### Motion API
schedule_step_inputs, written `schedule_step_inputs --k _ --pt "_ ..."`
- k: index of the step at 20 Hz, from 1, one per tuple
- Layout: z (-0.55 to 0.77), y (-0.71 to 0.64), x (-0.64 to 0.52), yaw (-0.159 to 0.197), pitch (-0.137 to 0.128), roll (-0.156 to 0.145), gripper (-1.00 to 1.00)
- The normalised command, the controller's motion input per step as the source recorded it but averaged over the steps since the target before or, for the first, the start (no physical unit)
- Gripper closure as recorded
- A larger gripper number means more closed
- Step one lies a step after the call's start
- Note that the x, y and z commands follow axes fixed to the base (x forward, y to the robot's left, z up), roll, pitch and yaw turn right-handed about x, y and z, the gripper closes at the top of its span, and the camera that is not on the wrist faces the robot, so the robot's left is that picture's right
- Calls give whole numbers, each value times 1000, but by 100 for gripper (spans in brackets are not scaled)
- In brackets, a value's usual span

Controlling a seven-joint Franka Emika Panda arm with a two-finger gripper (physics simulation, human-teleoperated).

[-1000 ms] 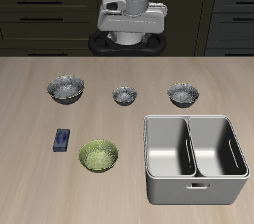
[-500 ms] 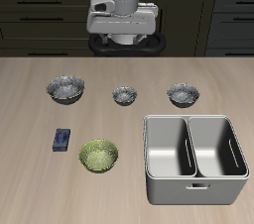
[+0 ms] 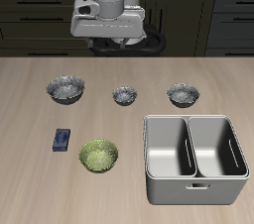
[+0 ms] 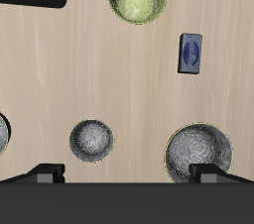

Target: Place the green bowl in the right side of the drainer

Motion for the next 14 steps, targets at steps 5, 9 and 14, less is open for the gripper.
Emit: schedule_step_inputs --k 5,9,14 --pt "77 -334 375 15 28 -4 -100" --pt "-6 -56 248 87 8 95 -100" --pt "157 -361 351 -32 -27 -59 -100"
